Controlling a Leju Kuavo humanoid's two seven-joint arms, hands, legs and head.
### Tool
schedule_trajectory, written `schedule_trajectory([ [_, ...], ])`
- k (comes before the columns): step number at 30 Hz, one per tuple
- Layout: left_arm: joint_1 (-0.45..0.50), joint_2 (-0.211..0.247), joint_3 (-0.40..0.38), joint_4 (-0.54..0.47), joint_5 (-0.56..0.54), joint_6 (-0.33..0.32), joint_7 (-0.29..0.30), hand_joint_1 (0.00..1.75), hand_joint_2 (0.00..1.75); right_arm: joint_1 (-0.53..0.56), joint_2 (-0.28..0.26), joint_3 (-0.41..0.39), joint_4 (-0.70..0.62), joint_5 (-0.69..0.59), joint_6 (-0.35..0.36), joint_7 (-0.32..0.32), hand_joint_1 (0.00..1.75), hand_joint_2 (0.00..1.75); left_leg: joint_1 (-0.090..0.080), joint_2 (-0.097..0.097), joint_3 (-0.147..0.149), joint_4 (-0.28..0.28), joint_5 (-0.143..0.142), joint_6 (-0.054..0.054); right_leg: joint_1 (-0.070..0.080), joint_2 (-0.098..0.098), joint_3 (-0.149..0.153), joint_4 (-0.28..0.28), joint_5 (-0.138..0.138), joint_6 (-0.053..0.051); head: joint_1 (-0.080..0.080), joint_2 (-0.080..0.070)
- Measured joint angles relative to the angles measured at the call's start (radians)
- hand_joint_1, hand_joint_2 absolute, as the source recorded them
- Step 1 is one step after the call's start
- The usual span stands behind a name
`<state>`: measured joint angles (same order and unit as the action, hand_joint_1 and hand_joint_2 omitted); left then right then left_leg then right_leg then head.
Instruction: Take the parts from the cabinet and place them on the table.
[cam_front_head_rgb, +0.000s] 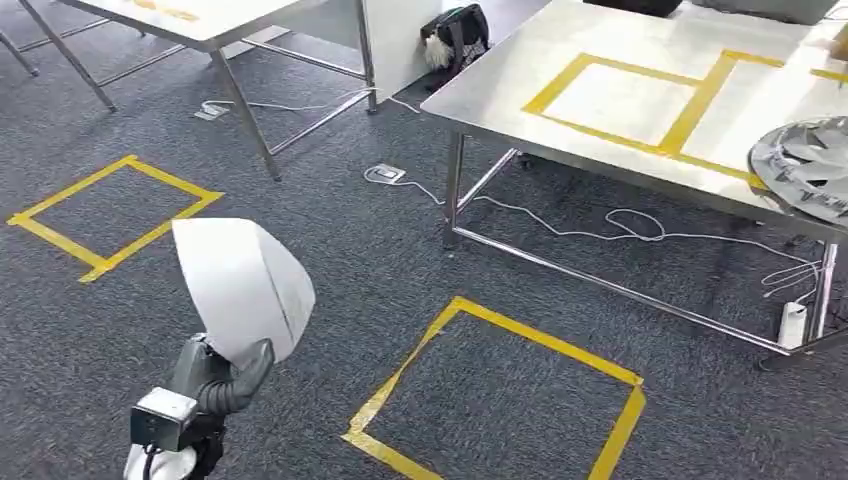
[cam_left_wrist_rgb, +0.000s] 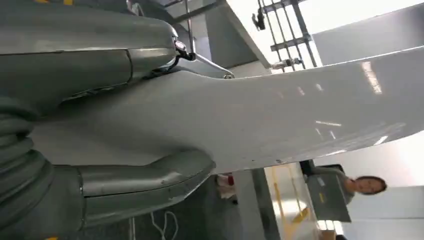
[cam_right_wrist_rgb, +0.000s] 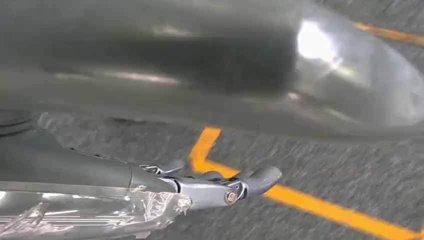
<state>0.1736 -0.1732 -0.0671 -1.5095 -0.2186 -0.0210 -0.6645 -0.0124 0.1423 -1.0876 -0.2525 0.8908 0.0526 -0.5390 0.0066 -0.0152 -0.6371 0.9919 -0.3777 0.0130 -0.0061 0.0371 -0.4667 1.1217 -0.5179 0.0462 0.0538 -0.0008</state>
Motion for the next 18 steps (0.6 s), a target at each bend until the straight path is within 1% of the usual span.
schedule_trajectory([
  [1, 0.000, 0.000, 0.001, 0.000, 0.000, 0.000, 0.000, 1.75, 1.75, -0.002, 0.000, 0.000, 0.000, 0.000, 0.000, 0.000, 0.00, 0.00, -0.002, 0.009, 0.017, -0.002, -0.015, 0.004, 0.001, -0.017, -0.060, 0.092, 0.009, 0.001, 0.003, 0.001],
  [2, 0.000, 0.000, 0.001, 0.000, -0.001, 0.000, 0.000, 1.75, 1.75, -0.003, 0.001, 0.000, 0.000, 0.000, 0.000, 0.001, 0.00, 0.00, -0.003, 0.016, 0.034, -0.004, -0.030, 0.007, 0.002, -0.024, -0.115, 0.156, -0.021, 0.002, 0.001, 0.001],
  [3, 0.000, -0.001, 0.000, 0.000, -0.002, 0.000, 0.000, 1.75, 1.75, 0.000, 0.002, 0.000, 0.000, 0.000, 0.000, 0.000, 0.00, 0.00, -0.004, 0.022, 0.052, -0.004, -0.045, 0.009, 0.003, -0.027, -0.159, 0.190, -0.082, 0.004, 0.003, 0.001],
  [4, 0.000, -0.001, 0.000, 0.000, -0.003, 0.000, 0.000, 1.75, 1.75, 0.004, 0.002, 0.000, 0.000, 0.000, 0.000, 0.001, 0.00, 0.00, -0.004, 0.026, 0.075, -0.004, -0.064, 0.012, 0.004, -0.028, -0.190, 0.196, -0.155, 0.005, 0.002, 0.001],
  [5, 0.000, -0.001, 0.000, 0.000, -0.003, 0.000, 0.000, 1.75, 1.75, 0.007, 0.002, 0.000, 0.000, 0.000, 0.000, 0.001, 0.00, 0.00, -0.005, 0.029, 0.101, -0.004, -0.084, 0.012, 0.004, -0.028, -0.213, 0.181, -0.214, 0.005, 0.005, 0.001],
  [6, 0.000, -0.001, 0.000, 0.000, -0.003, 0.000, 0.000, 1.75, 1.75, 0.009, 0.002, 0.000, 0.000, 0.001, 0.000, 0.001, 0.00, 0.00, -0.006, 0.034, 0.126, -0.004, -0.103, 0.012, 0.005, -0.029, -0.225, 0.150, -0.235, 0.002, 0.005, 0.001],
  [7, 0.000, -0.001, 0.000, 0.000, -0.003, -0.001, 0.000, 1.75, 1.75, 0.010, 0.002, 0.000, 0.000, 0.002, 0.000, 0.001, 0.00, 0.00, -0.008, 0.041, 0.154, -0.004, -0.123, 0.013, 0.007, -0.033, -0.230, 0.099, -0.210, -0.004, 0.006, 0.001],
  [8, 0.000, -0.001, 0.000, 0.000, -0.003, -0.001, 0.000, 1.75, 1.75, 0.012, 0.002, 0.000, 0.001, 0.002, 0.000, 0.001, 0.00, 0.00, -0.011, 0.050, 0.180, -0.005, -0.144, 0.012, 0.010, -0.046, -0.231, 0.038, -0.126, -0.013, 0.007, 0.001],
  [9, 0.002, -0.001, 0.000, 0.000, -0.003, -0.001, 0.000, 1.75, 1.75, 0.014, 0.002, 0.000, 0.001, 0.002, 0.000, 0.001, 0.00, 0.00, -0.011, 0.056, 0.191, -0.008, -0.163, 0.011, 0.019, -0.088, -0.234, -0.027, 0.027, -0.031, 0.008, 0.001],
  [10, 0.002, 0.000, 0.000, 0.002, -0.003, -0.001, 0.000, 1.75, 1.75, 0.015, 0.001, 0.000, 0.001, 0.002, 0.000, 0.002, 0.00, 0.00, -0.021, 0.059, 0.212, 0.007, -0.185, 0.006, 0.030, -0.122, -0.245, -0.086, 0.154, -0.037, 0.005, 0.001],
  [11, 0.005, 0.000, 0.001, 0.002, -0.003, -0.001, 0.000, 1.75, 1.75, 0.013, 0.001, 0.000, 0.001, 0.002, 0.000, 0.004, 0.00, 0.00, -0.022, 0.066, 0.219, -0.005, -0.202, 0.000, 0.031, -0.110, -0.227, -0.070, 0.152, -0.034, 0.004, 0.001],
  [12, 0.003, 0.000, 0.001, 0.001, -0.003, -0.001, 0.000, 1.75, 1.75, 0.010, 0.001, 0.000, 0.001, 0.003, 0.000, 0.003, 0.00, 0.00, -0.020, 0.075, 0.244, -0.008, -0.205, -0.005, 0.030, -0.093, -0.225, -0.074, 0.147, -0.035, -0.004, 0.001],
  [13, -0.001, 0.000, 0.000, 0.000, -0.003, -0.001, 0.000, 1.75, 1.75, 0.005, 0.001, 0.000, 0.001, 0.004, 0.000, 0.003, 0.00, 0.00, -0.018, 0.075, 0.241, 0.007, -0.192, -0.010, 0.029, -0.080, -0.218, -0.076, 0.142, -0.037, 0.003, 0.001],
  [14, -0.007, -0.001, -0.001, 0.000, -0.004, -0.001, 0.000, 1.75, 1.75, -0.002, 0.001, 0.000, 0.001, 0.005, 0.000, 0.003, 0.00, 0.00, -0.019, 0.075, 0.224, 0.044, -0.177, -0.017, 0.022, -0.066, -0.208, -0.079, 0.140, -0.041, 0.001, 0.001],
  [15, -0.009, 0.000, -0.001, 0.000, -0.004, -0.002, 0.000, 1.75, 1.75, -0.005, 0.001, 0.000, 0.001, 0.006, 0.000, 0.003, 0.00, 0.00, -0.017, 0.053, 0.191, 0.102, -0.159, -0.021, 0.018, -0.057, -0.197, -0.086, 0.137, -0.046, 0.001, 0.001],
  [16, -0.009, 0.000, -0.001, 0.000, -0.004, -0.002, 0.000, 1.75, 1.75, -0.006, 0.000, 0.000, 0.001, 0.008, 0.000, 0.003, 0.00, 0.00, -0.015, 0.035, 0.145, 0.174, -0.157, -0.025, 0.016, -0.046, -0.187, -0.094, 0.131, -0.053, -0.007, 0.001],
  [17, -0.009, 0.001, -0.001, 0.001, -0.004, -0.002, 0.000, 1.75, 1.75, -0.008, 0.000, 0.000, 0.001, 0.008, -0.001, 0.003, 0.00, 0.00, -0.012, 0.027, 0.100, 0.233, -0.185, -0.029, 0.013, -0.034, -0.179, -0.098, 0.126, -0.054, -0.005, 0.001],
  [18, -0.007, 0.002, 0.000, 0.000, -0.004, -0.002, 0.000, 1.75, 1.75, -0.007, 0.000, 0.000, 0.001, 0.009, -0.002, 0.003, 0.00, 0.00, -0.008, 0.023, 0.054, 0.279, -0.241, -0.033, 0.011, -0.020, -0.170, -0.099, 0.117, -0.054, -0.005, 0.001],
])
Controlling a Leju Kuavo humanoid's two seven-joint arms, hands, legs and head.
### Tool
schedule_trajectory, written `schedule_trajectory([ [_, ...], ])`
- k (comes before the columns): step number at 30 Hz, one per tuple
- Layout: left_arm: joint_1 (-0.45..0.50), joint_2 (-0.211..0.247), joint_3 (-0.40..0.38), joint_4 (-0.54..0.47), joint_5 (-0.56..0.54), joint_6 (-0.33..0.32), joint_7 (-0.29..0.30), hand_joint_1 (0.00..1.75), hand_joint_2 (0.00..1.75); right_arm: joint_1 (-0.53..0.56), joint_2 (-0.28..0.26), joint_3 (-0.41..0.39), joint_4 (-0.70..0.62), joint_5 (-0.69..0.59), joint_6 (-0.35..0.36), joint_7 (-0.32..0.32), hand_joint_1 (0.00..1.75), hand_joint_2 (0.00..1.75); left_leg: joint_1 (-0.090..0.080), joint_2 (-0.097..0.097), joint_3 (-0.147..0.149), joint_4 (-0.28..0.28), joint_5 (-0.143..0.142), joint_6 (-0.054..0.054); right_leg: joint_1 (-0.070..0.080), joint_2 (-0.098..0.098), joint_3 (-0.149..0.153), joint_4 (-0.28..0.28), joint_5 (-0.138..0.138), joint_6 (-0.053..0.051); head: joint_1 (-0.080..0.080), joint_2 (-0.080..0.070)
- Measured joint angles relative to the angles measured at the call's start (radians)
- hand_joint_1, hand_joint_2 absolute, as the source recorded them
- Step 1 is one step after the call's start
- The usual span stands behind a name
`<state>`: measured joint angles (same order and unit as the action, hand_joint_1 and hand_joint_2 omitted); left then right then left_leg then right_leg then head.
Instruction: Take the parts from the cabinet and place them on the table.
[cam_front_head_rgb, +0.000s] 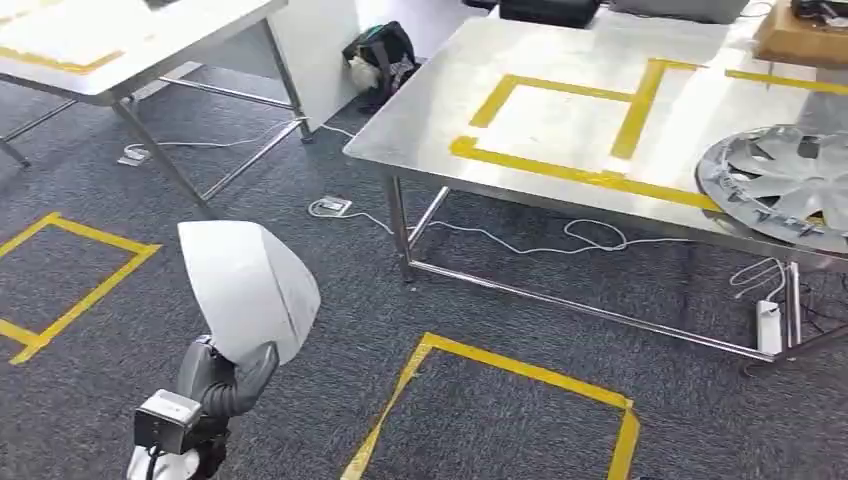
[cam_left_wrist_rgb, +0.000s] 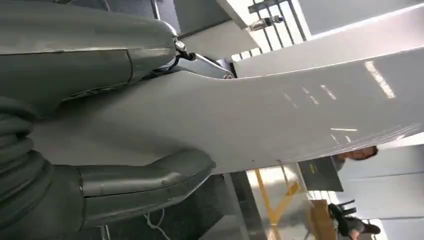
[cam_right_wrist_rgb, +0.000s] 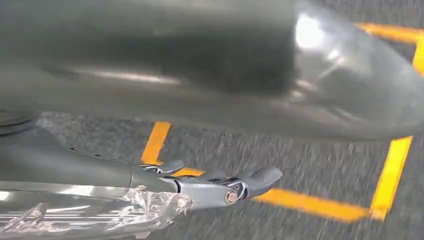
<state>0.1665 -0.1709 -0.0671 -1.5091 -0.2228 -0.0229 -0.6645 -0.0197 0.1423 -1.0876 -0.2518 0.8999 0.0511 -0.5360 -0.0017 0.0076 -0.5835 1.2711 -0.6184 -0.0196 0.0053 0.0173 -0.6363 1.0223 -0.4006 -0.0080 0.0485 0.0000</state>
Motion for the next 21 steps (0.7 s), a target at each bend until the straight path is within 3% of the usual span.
schedule_trajectory([
  [1, 0.000, 0.002, 0.000, 0.000, 0.000, 0.000, 0.000, 1.75, 1.75, 0.001, 0.000, 0.000, 0.000, 0.001, 0.000, 0.000, 0.00, 0.00, 0.002, 0.000, -0.032, 0.019, -0.051, -0.002, -0.002, 0.013, 0.009, 0.000, -0.009, 0.002, 0.000, 0.000],
  [2, 0.000, 0.002, 0.000, 0.000, 0.000, 0.000, 0.000, 1.75, 1.75, 0.003, 0.000, 0.000, 0.000, 0.001, 0.000, 0.000, 0.00, 0.00, 0.004, -0.001, -0.054, 0.015, -0.082, -0.004, -0.005, 0.027, 0.020, 0.000, -0.019, 0.006, 0.000, 0.000],
  [3, 0.000, 0.003, 0.000, 0.000, 0.000, 0.000, 0.000, 1.75, 1.75, 0.005, 0.000, 0.000, 0.000, 0.001, 0.000, 0.000, 0.00, 0.00, 0.005, -0.002, -0.063, -0.010, -0.070, -0.007, -0.009, 0.042, 0.035, 0.000, -0.029, 0.012, 0.000, 0.000],
  [4, 0.000, 0.003, 0.000, 0.000, 0.000, -0.001, 0.000, 1.75, 1.75, 0.005, 0.000, 0.000, 0.000, 0.001, 0.000, 0.000, 0.00, 0.00, 0.007, -0.005, -0.059, -0.054, -0.026, -0.010, -0.014, 0.054, 0.047, 0.000, -0.037, 0.015, 0.000, 0.000],
  [5, 0.000, 0.004, 0.000, 0.000, 0.000, -0.001, 0.000, 1.75, 1.75, 0.005, 0.000, 0.000, 0.000, 0.001, 0.001, 0.000, 0.00, 0.00, 0.011, -0.014, -0.046, -0.125, 0.052, -0.015, -0.019, 0.067, 0.059, 0.000, -0.046, 0.021, 0.000, 0.000],
  [6, 0.000, 0.005, 0.000, 0.000, 0.000, -0.001, 0.000, 1.75, 1.75, 0.005, 0.000, 0.000, 0.000, 0.001, 0.001, 0.000, 0.00, 0.00, 0.020, -0.042, -0.034, -0.200, 0.141, -0.024, -0.020, 0.078, 0.061, 0.000, -0.053, 0.028, -0.001, 0.000],
  [7, 0.001, 0.005, 0.000, 0.001, 0.000, -0.001, 0.000, 1.75, 1.75, 0.002, 0.000, 0.000, 0.000, 0.001, 0.000, 0.000, 0.00, 0.00, 0.032, -0.078, -0.046, -0.263, 0.177, -0.027, -0.018, 0.089, 0.068, 0.014, -0.060, 0.036, -0.010, 0.000],
  [8, 0.001, 0.006, 0.000, 0.004, 0.000, -0.001, 0.000, 1.75, 1.75, 0.002, 0.000, 0.000, 0.000, 0.002, 0.000, 0.001, 0.00, 0.00, 0.028, -0.068, -0.042, -0.251, 0.170, -0.019, -0.018, 0.100, 0.061, 0.008, -0.067, 0.042, -0.016, 0.000],
  [9, 0.004, 0.005, 0.000, 0.003, -0.002, -0.001, 0.000, 1.75, 1.75, 0.004, 0.000, 0.000, 0.000, 0.002, 0.000, 0.002, 0.00, 0.00, 0.027, -0.066, -0.038, -0.251, 0.181, -0.011, -0.020, 0.106, 0.049, 0.005, -0.079, 0.050, -0.014, 0.000],
  [11, -0.004, 0.006, -0.001, 0.003, -0.003, -0.002, 0.000, 1.75, 1.75, 0.010, 0.000, 0.000, 0.000, 0.005, 0.000, 0.001, 0.00, 0.00, 0.029, -0.051, -0.030, -0.255, 0.186, 0.009, -0.025, 0.118, 0.061, -0.005, -0.084, 0.062, -0.011, 0.000],
  [12, -0.008, 0.005, -0.002, 0.003, -0.006, -0.004, 0.000, 1.75, 1.75, 0.011, -0.002, 0.000, 0.000, 0.008, 0.000, 0.001, 0.00, 0.00, 0.028, -0.040, -0.023, -0.257, 0.189, 0.018, -0.022, 0.072, 0.065, 0.009, -0.088, 0.064, -0.010, 0.000],
  [13, -0.009, 0.005, -0.003, 0.003, -0.009, -0.004, 0.000, 1.75, 1.75, 0.009, -0.002, 0.000, 0.000, 0.009, -0.001, 0.001, 0.00, 0.00, 0.027, -0.032, -0.017, -0.257, 0.185, 0.025, -0.018, 0.020, 0.048, 0.047, -0.111, 0.068, -0.003, 0.000],
  [14, -0.008, 0.006, -0.003, 0.003, -0.010, -0.005, 0.000, 1.75, 1.75, 0.004, -0.002, 0.000, 0.000, 0.011, -0.001, 0.001, 0.00, 0.00, 0.024, -0.020, -0.012, -0.257, 0.181, 0.030, -0.018, -0.002, 0.010, 0.116, -0.150, 0.071, -0.001, 0.000],
  [16, -0.009, 0.010, -0.002, 0.003, -0.020, -0.005, 0.000, 1.75, 1.75, 0.000, -0.001, 0.000, 0.000, 0.018, -0.001, 0.002, 0.00, 0.00, 0.017, 0.004, -0.004, -0.256, 0.170, 0.037, -0.018, -0.012, -0.082, 0.281, -0.217, 0.075, -0.001, 0.000],
  [17, -0.010, 0.011, -0.003, 0.003, -0.022, -0.005, 0.000, 1.75, 1.75, 0.002, -0.001, 0.001, 0.000, 0.020, -0.002, 0.002, 0.00, 0.00, 0.014, 0.014, 0.001, -0.256, 0.164, 0.038, -0.018, -0.012, -0.106, 0.315, -0.216, 0.074, 0.000, 0.000],
  [18, -0.011, 0.012, -0.003, 0.003, -0.026, -0.005, 0.000, 1.75, 1.75, 0.004, -0.001, 0.000, 0.000, 0.022, -0.002, 0.002, 0.00, 0.00, 0.011, 0.022, 0.008, -0.256, 0.158, 0.039, -0.017, -0.012, -0.102, 0.296, -0.189, 0.071, -0.001, 0.000],
  [19, -0.013, 0.014, -0.003, 0.003, -0.029, -0.005, 0.000, 1.75, 1.75, 0.004, -0.002, 0.000, 0.000, 0.024, -0.003, 0.002, 0.00, 0.00, 0.009, 0.022, 0.016, -0.256, 0.153, 0.037, -0.016, -0.012, -0.076, 0.237, -0.148, 0.067, -0.001, 0.000],
  [21, -0.023, 0.016, -0.003, 0.003, -0.032, -0.005, 0.000, 1.75, 1.75, 0.005, -0.002, 0.000, 0.000, 0.029, -0.003, 0.002, 0.00, 0.00, 0.008, 0.030, 0.034, -0.256, 0.140, 0.034, -0.010, -0.019, 0.015, 0.050, -0.053, 0.054, -0.001, 0.000],
])
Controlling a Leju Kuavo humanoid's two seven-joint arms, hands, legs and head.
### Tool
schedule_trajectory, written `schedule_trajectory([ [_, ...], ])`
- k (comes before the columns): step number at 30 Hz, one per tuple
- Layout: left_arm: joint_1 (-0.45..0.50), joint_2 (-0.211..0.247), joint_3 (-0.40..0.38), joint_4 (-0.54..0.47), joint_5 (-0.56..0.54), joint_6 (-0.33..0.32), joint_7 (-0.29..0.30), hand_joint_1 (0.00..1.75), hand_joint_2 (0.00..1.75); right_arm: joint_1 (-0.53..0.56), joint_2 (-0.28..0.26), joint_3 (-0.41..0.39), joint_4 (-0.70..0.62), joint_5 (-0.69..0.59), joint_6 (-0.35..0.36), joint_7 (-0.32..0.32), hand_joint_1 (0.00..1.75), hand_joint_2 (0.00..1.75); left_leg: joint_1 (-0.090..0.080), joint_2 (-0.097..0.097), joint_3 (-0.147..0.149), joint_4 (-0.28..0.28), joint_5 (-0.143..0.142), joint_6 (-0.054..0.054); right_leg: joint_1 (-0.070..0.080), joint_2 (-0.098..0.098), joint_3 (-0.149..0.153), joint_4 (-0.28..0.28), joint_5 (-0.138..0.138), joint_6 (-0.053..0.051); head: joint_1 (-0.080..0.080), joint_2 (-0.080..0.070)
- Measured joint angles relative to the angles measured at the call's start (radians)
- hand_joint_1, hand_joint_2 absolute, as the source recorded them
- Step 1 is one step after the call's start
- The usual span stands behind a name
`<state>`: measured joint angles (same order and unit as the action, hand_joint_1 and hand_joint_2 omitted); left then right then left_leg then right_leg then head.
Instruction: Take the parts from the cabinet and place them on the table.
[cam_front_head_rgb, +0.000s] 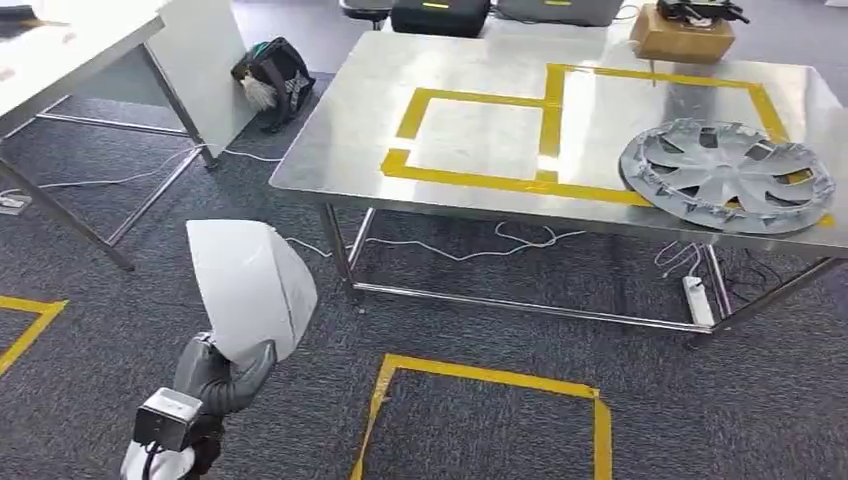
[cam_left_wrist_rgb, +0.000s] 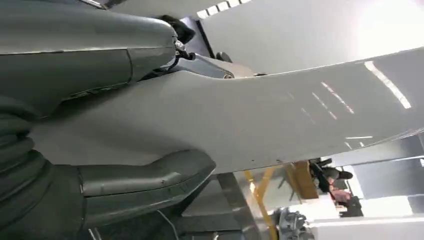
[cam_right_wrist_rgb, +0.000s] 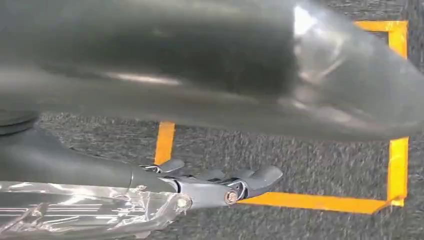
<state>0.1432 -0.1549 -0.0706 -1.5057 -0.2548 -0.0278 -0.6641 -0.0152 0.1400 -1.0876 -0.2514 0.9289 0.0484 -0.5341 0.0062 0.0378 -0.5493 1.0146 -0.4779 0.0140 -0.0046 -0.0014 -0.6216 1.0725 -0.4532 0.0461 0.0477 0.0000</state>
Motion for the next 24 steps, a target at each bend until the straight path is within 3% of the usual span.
schedule_trajectory([
  [1, -0.007, 0.002, 0.000, 0.000, -0.003, 0.000, 0.000, 1.75, 1.75, -0.001, 0.000, 0.000, 0.000, 0.002, 0.000, 0.000, 0.00, 0.00, -0.003, 0.002, 0.004, 0.000, -0.005, -0.005, 0.006, -0.009, 0.019, -0.035, 0.001, -0.003, -0.001, 0.000],
  [5, -0.028, 0.007, 0.002, 0.000, -0.011, -0.001, 0.001, 1.75, 1.75, -0.004, 0.000, 0.000, 0.000, 0.013, 0.000, -0.002, 0.00, 0.00, -0.004, 0.002, 0.014, -0.012, -0.012, -0.025, 0.010, -0.002, 0.031, -0.047, -0.003, -0.018, -0.001, 0.000],
  [7, -0.036, 0.011, 0.003, 0.000, -0.013, -0.002, 0.001, 1.75, 1.75, -0.004, 0.000, 0.001, 0.000, 0.018, 0.000, -0.003, 0.00, 0.00, -0.003, -0.018, 0.007, 0.017, -0.027, -0.037, -0.001, 0.002, 0.049, -0.061, 0.000, -0.026, -0.005, 0.000],
  [8, -0.039, 0.014, 0.003, 0.000, -0.013, -0.003, 0.002, 1.75, 1.75, -0.006, -0.002, 0.001, 0.000, 0.019, 0.000, -0.003, 0.00, 0.00, -0.002, -0.025, -0.026, 0.080, -0.061, -0.042, -0.002, 0.003, 0.053, -0.062, -0.003, -0.031, -0.006, 0.000],
  [10, -0.039, 0.020, 0.003, 0.000, -0.016, -0.003, 0.002, 1.75, 1.75, -0.013, -0.003, 0.001, 0.000, 0.022, 0.000, -0.003, 0.00, 0.00, -0.001, -0.030, -0.125, 0.251, -0.125, -0.048, -0.003, 0.011, 0.058, -0.062, -0.010, -0.038, -0.006, 0.000],
  [11, -0.039, 0.023, 0.003, 0.001, -0.018, -0.004, 0.002, 1.75, 1.75, -0.013, -0.003, 0.001, 0.000, 0.024, 0.000, -0.003, 0.00, 0.00, -0.001, -0.030, -0.164, 0.304, -0.130, -0.050, -0.003, 0.015, 0.062, -0.062, -0.015, -0.038, -0.006, 0.000],
  [12, -0.039, 0.025, 0.003, 0.002, -0.021, -0.005, 0.003, 1.75, 1.75, -0.013, -0.003, 0.001, 0.000, 0.025, 0.000, -0.002, 0.00, 0.00, 0.000, -0.030, -0.175, 0.303, -0.109, -0.050, -0.004, 0.020, 0.069, -0.062, -0.019, -0.036, -0.006, 0.000],
  [13, -0.040, 0.027, 0.003, 0.002, -0.022, -0.006, 0.003, 1.75, 1.75, -0.012, -0.003, 0.001, 0.000, 0.028, 0.000, -0.002, 0.00, 0.00, 0.000, -0.030, -0.165, 0.261, -0.063, -0.049, -0.005, 0.026, 0.077, -0.062, -0.025, -0.034, -0.006, 0.000],
  [15, -0.044, 0.029, 0.003, 0.002, -0.026, -0.008, 0.004, 1.75, 1.75, -0.013, -0.003, 0.002, 0.000, 0.033, 0.000, -0.002, 0.00, 0.00, 0.001, -0.030, -0.098, 0.102, 0.042, -0.047, -0.009, 0.034, 0.097, -0.062, -0.038, -0.026, -0.006, 0.000],
  [16, -0.047, 0.031, 0.003, 0.002, -0.028, -0.009, 0.004, 1.75, 1.75, -0.013, -0.003, 0.002, 0.000, 0.034, 0.000, -0.002, 0.00, 0.00, 0.004, -0.033, -0.069, 0.029, 0.071, -0.048, -0.008, 0.037, 0.090, -0.063, -0.048, -0.018, -0.007, 0.000],
  [17, -0.053, 0.032, 0.003, 0.002, -0.029, -0.010, 0.005, 1.75, 1.75, -0.016, -0.004, 0.002, 0.000, 0.034, 0.000, -0.002, 0.00, 0.00, 0.003, -0.038, -0.048, -0.010, 0.037, -0.044, -0.001, 0.042, 0.093, -0.058, -0.065, -0.011, -0.010, 0.000],
  [18, -0.055, 0.032, 0.003, 0.002, -0.031, -0.010, 0.005, 1.75, 1.75, -0.018, -0.005, 0.002, 0.000, 0.035, 0.000, -0.002, 0.00, 0.00, 0.002, -0.039, -0.048, -0.005, 0.029, -0.034, -0.001, 0.042, 0.099, -0.072, -0.075, -0.008, -0.004, 0.000],
  [20, -0.059, 0.034, 0.004, 0.003, -0.032, -0.010, 0.006, 1.75, 1.75, -0.016, -0.005, 0.002, 0.000, 0.038, 0.000, -0.002, 0.00, 0.00, 0.003, -0.040, -0.046, -0.014, 0.015, -0.014, -0.001, 0.041, 0.126, -0.069, -0.058, 0.007, -0.003, 0.000],
  [22, -0.059, 0.034, 0.004, 0.003, -0.034, -0.010, 0.007, 1.75, 1.75, -0.016, -0.007, 0.002, 0.000, 0.042, 0.000, -0.001, 0.00, 0.00, 0.006, -0.040, -0.013, -0.013, 0.016, 0.001, -0.004, 0.024, 0.121, -0.047, -0.076, 0.012, 0.001, 0.000],
  [23, -0.062, 0.034, 0.004, 0.003, -0.037, -0.009, 0.008, 1.75, 1.75, -0.019, -0.007, 0.002, 0.000, 0.042, -0.001, -0.001, 0.00, 0.00, 0.005, -0.039, -0.003, -0.013, 0.009, 0.005, -0.003, 0.016, 0.085, 0.017, -0.088, 0.015, 0.005, 0.000],
  [24, -0.064, 0.034, 0.004, 0.003, -0.039, -0.009, 0.008, 1.75, 1.75, -0.022, -0.007, 0.003, 0.001, 0.043, -0.001, -0.001, 0.00, 0.00, 0.004, -0.038, 0.003, -0.013, 0.002, 0.005, -0.005, 0.010, 0.026, 0.105, -0.104, 0.019, 0.006, 0.000],
])
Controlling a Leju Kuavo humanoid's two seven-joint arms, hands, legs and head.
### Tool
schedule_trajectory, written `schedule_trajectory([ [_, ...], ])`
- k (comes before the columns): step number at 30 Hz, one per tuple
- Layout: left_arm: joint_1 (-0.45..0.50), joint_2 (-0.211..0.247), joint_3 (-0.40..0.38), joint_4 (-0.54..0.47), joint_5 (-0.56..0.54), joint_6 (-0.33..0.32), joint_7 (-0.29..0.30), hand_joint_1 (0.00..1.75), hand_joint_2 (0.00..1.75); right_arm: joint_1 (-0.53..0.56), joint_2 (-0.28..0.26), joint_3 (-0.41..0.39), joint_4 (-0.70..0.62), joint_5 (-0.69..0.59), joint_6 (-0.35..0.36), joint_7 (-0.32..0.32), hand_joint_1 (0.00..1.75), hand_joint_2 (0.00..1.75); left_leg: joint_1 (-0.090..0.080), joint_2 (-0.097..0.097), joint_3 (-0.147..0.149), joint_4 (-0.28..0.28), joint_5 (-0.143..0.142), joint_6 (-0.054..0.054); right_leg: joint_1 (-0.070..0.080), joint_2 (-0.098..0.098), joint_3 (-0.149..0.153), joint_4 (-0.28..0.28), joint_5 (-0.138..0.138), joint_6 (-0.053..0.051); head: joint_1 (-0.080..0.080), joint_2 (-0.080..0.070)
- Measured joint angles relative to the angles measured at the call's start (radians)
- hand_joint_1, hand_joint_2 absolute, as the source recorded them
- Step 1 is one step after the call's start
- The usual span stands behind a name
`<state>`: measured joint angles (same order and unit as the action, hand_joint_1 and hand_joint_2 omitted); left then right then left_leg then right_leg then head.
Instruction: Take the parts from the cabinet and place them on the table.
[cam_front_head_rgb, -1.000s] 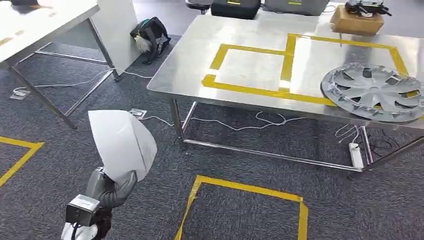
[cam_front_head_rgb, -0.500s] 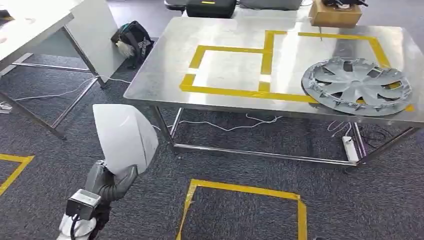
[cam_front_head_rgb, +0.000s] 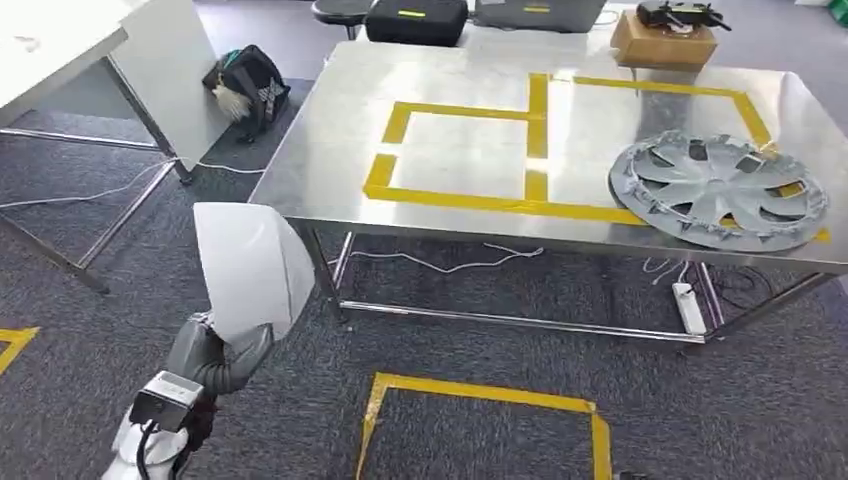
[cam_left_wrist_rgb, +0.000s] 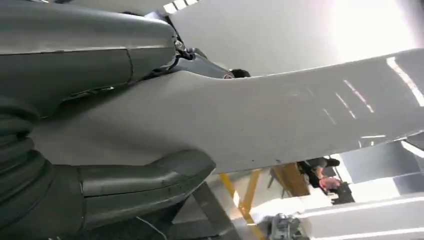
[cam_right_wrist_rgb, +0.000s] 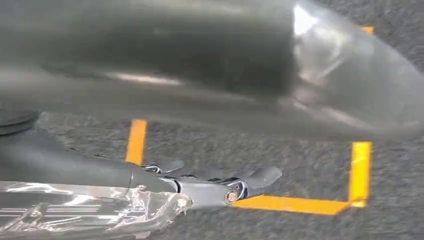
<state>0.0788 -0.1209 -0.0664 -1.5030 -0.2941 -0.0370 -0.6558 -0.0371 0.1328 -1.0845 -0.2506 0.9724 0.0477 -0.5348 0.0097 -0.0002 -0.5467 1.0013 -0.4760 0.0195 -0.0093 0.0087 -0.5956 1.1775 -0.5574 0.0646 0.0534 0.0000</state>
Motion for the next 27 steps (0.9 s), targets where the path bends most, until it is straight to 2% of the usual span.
schedule_trajectory([
  [1, 0.000, 0.000, 0.000, 0.000, -0.002, 0.000, 0.000, 1.75, 1.75, 0.002, 0.000, 0.000, 0.001, 0.000, 0.000, 0.000, 0.00, 0.00, -0.001, 0.001, 0.007, 0.000, -0.009, 0.001, 0.000, -0.001, -0.057, 0.076, -0.026, 0.000, 0.000, 0.000],
  [2, 0.000, 0.000, 0.000, 0.000, -0.002, 0.000, 0.000, 1.75, 1.75, 0.005, 0.000, 0.000, 0.001, 0.001, 0.000, 0.001, 0.00, 0.00, -0.001, 0.001, 0.018, 0.000, -0.020, 0.002, 0.001, -0.001, -0.104, 0.127, -0.055, 0.001, 0.000, 0.000],
  [3, 0.001, 0.001, 0.000, 0.000, -0.002, 0.000, 0.000, 1.75, 1.75, 0.009, 0.000, 0.000, 0.002, 0.001, -0.001, 0.001, 0.00, 0.00, -0.001, 0.000, 0.032, 0.000, -0.031, 0.002, 0.001, -0.001, -0.130, 0.134, -0.066, 0.001, 0.001, 0.000],
  [4, 0.001, 0.001, 0.000, 0.000, -0.002, 0.000, 0.001, 1.75, 1.75, 0.012, 0.000, 0.000, 0.002, 0.001, -0.001, 0.002, 0.00, 0.00, -0.001, -0.001, 0.049, 0.000, -0.044, 0.002, 0.001, -0.001, -0.137, 0.104, -0.060, -0.001, 0.000, 0.000],
  [5, 0.001, 0.002, 0.000, 0.000, -0.002, 0.000, 0.001, 1.75, 1.75, 0.013, 0.000, 0.000, 0.002, 0.002, -0.001, 0.003, 0.00, 0.00, -0.001, -0.002, 0.070, 0.000, -0.059, -0.001, 0.001, -0.001, -0.128, 0.042, -0.033, -0.002, 0.002, 0.000],
  [6, 0.001, 0.002, 0.000, 0.000, -0.002, 0.000, 0.002, 1.75, 1.75, 0.013, 0.000, 0.000, 0.002, 0.003, -0.001, 0.004, 0.00, 0.00, 0.000, -0.001, 0.090, 0.000, -0.074, -0.004, 0.001, -0.003, -0.113, -0.034, 0.016, -0.005, 0.002, 0.000],
  [7, 0.001, 0.002, 0.000, 0.000, -0.002, 0.000, 0.002, 1.75, 1.75, 0.016, 0.000, 0.000, 0.002, 0.004, -0.001, 0.006, 0.00, 0.00, -0.001, 0.000, 0.100, -0.002, -0.092, -0.009, 0.001, -0.011, -0.101, -0.112, 0.117, -0.008, 0.003, 0.000],
  [8, 0.000, 0.002, 0.000, 0.002, -0.002, 0.000, 0.003, 1.75, 1.75, 0.018, 0.000, 0.000, 0.006, 0.005, -0.001, 0.008, 0.00, 0.00, -0.003, -0.001, 0.123, -0.001, -0.108, -0.014, 0.003, -0.020, -0.097, -0.118, 0.181, -0.008, 0.001, 0.000],
  [9, 0.001, 0.002, 0.000, 0.002, -0.002, 0.001, 0.003, 1.75, 1.75, 0.016, 0.000, 0.000, 0.007, 0.007, -0.001, 0.011, 0.00, 0.00, -0.004, -0.001, 0.128, -0.014, -0.114, -0.021, 0.009, -0.018, -0.083, -0.117, 0.150, -0.016, 0.001, 0.000],
  [10, -0.002, 0.002, 0.001, 0.002, -0.002, 0.001, 0.005, 1.75, 1.75, 0.014, 0.000, 0.000, 0.007, 0.008, -0.001, 0.011, 0.00, 0.00, -0.002, -0.001, 0.144, -0.027, -0.116, -0.029, 0.011, -0.013, -0.072, -0.121, 0.149, -0.025, -0.001, 0.000],
  [11, -0.004, 0.003, 0.000, 0.002, -0.002, 0.001, 0.006, 1.75, 1.75, 0.012, 0.000, 0.000, 0.007, 0.008, -0.001, 0.011, 0.00, 0.00, -0.002, -0.001, 0.151, -0.017, -0.101, -0.038, 0.010, -0.011, -0.065, -0.125, 0.143, -0.031, 0.003, 0.000],
  [12, -0.010, 0.002, -0.001, 0.001, -0.002, 0.002, 0.006, 1.75, 1.75, 0.007, 0.000, 0.000, 0.007, 0.008, -0.001, 0.011, 0.00, 0.00, -0.002, -0.001, 0.144, 0.011, -0.086, -0.046, 0.006, -0.003, -0.049, -0.127, 0.136, -0.039, -0.001, 0.000],
  [13, -0.013, 0.002, -0.001, 0.002, -0.004, 0.002, 0.007, 1.75, 1.75, 0.006, -0.001, 0.000, 0.007, 0.009, -0.001, 0.011, 0.00, 0.00, -0.002, -0.001, 0.108, 0.076, -0.060, -0.050, 0.003, -0.001, -0.033, -0.136, 0.127, -0.045, -0.001, 0.000],
  [14, -0.016, 0.003, -0.001, 0.001, -0.004, 0.002, 0.007, 1.75, 1.75, 0.005, -0.002, 0.000, 0.007, 0.009, -0.001, 0.011, 0.00, 0.00, -0.002, -0.001, 0.059, 0.152, -0.040, -0.054, 0.003, -0.001, -0.019, -0.142, 0.119, -0.052, -0.010, 0.000],
  [15, -0.016, 0.003, -0.001, 0.002, -0.005, 0.002, 0.008, 1.75, 1.75, 0.004, -0.003, 0.000, 0.007, 0.009, -0.002, 0.011, 0.00, 0.00, -0.002, -0.001, 0.003, 0.222, -0.053, -0.057, 0.003, 0.000, -0.006, -0.147, 0.110, -0.056, -0.007, 0.000],
  [16, -0.013, 0.003, -0.001, 0.002, -0.005, 0.002, 0.008, 1.75, 1.75, 0.005, -0.003, 0.000, 0.007, 0.010, -0.002, 0.012, 0.00, 0.00, -0.002, -0.001, -0.048, 0.272, -0.094, -0.056, 0.004, 0.003, 0.008, -0.151, 0.100, -0.058, -0.009, 0.000],
  [17, -0.012, 0.005, -0.001, 0.002, -0.006, 0.002, 0.008, 1.75, 1.75, 0.006, -0.003, 0.000, 0.007, 0.010, -0.002, 0.013, 0.00, 0.00, -0.003, -0.001, -0.092, 0.298, -0.149, -0.057, 0.004, 0.006, 0.025, -0.155, 0.088, -0.060, -0.008, 0.000],
  [18, -0.012, 0.005, -0.001, 0.002, -0.008, 0.002, 0.008, 1.75, 1.75, 0.007, -0.003, 0.000, 0.007, 0.011, -0.002, 0.014, 0.00, 0.00, -0.004, -0.001, -0.124, 0.298, -0.202, -0.052, 0.004, 0.010, 0.044, -0.157, 0.074, -0.060, -0.009, 0.000],
  [19, -0.012, 0.005, -0.001, 0.002, -0.009, 0.002, 0.009, 1.75, 1.75, 0.008, -0.003, 0.000, 0.007, 0.012, -0.002, 0.014, 0.00, 0.00, -0.005, -0.001, -0.143, 0.284, -0.222, -0.048, 0.004, 0.014, 0.064, -0.157, 0.060, -0.060, -0.009, 0.000],
  [20, -0.012, 0.006, -0.001, 0.002, -0.009, 0.002, 0.009, 1.75, 1.75, 0.008, -0.003, 0.000, 0.008, 0.013, -0.001, 0.015, 0.00, 0.00, -0.007, -0.001, -0.149, 0.244, -0.210, -0.044, 0.004, 0.018, 0.086, -0.157, 0.043, -0.059, -0.009, 0.000],
  [21, -0.012, 0.006, -0.001, 0.002, -0.009, 0.002, 0.009, 1.75, 1.75, 0.008, -0.003, 0.000, 0.008, 0.014, -0.001, 0.016, 0.00, 0.00, -0.010, -0.001, -0.147, 0.187, -0.159, -0.039, 0.004, 0.020, 0.108, -0.158, 0.027, -0.058, -0.010, 0.000],
  [22, -0.012, 0.008, -0.001, 0.002, -0.010, 0.002, 0.009, 1.75, 1.75, 0.008, -0.003, 0.000, 0.008, 0.016, -0.001, 0.016, 0.00, 0.00, -0.014, -0.001, -0.143, 0.121, -0.065, -0.030, 0.005, 0.020, 0.124, -0.159, 0.011, -0.054, -0.009, 0.000],
  [23, -0.012, 0.009, -0.002, 0.003, -0.011, 0.002, 0.009, 1.75, 1.75, 0.012, -0.002, 0.000, 0.012, 0.016, -0.001, 0.017, 0.00, 0.00, -0.021, 0.001, -0.148, 0.054, 0.072, -0.018, 0.003, 0.020, 0.130, -0.161, -0.004, -0.051, -0.010, 0.000],
  [24, -0.012, 0.009, -0.002, 0.003, -0.011, 0.002, 0.011, 1.75, 1.75, 0.008, -0.002, 0.000, 0.013, 0.017, -0.001, 0.018, 0.00, 0.00, -0.025, -0.006, -0.146, 0.020, 0.090, -0.020, 0.009, 0.028, 0.139, -0.163, -0.020, -0.044, -0.015, 0.000],
  [25, -0.010, 0.009, -0.002, 0.003, -0.012, 0.003, 0.014, 1.75, 1.75, 0.006, -0.002, 0.000, 0.013, 0.017, -0.002, 0.019, 0.00, 0.00, -0.025, -0.005, -0.137, 0.017, 0.078, -0.022, 0.010, 0.026, 0.156, -0.187, -0.039, -0.044, -0.007, 0.000],
  [26, -0.012, 0.009, -0.002, 0.003, -0.013, 0.003, 0.013, 1.75, 1.75, 0.008, -0.002, 0.000, 0.013, 0.018, -0.002, 0.018, 0.00, 0.00, -0.023, -0.012, -0.127, 0.002, 0.072, -0.017, 0.012, 0.025, 0.184, -0.172, -0.010, -0.034, -0.009, 0.000],
  [27, -0.018, 0.009, -0.001, 0.003, -0.012, 0.004, 0.013, 1.75, 1.75, 0.007, -0.002, 0.000, 0.013, 0.019, -0.002, 0.018, 0.00, 0.00, -0.021, -0.011, -0.112, -0.003, 0.072, -0.012, 0.012, 0.023, 0.187, -0.171, -0.002, -0.030, -0.006, 0.000],
])
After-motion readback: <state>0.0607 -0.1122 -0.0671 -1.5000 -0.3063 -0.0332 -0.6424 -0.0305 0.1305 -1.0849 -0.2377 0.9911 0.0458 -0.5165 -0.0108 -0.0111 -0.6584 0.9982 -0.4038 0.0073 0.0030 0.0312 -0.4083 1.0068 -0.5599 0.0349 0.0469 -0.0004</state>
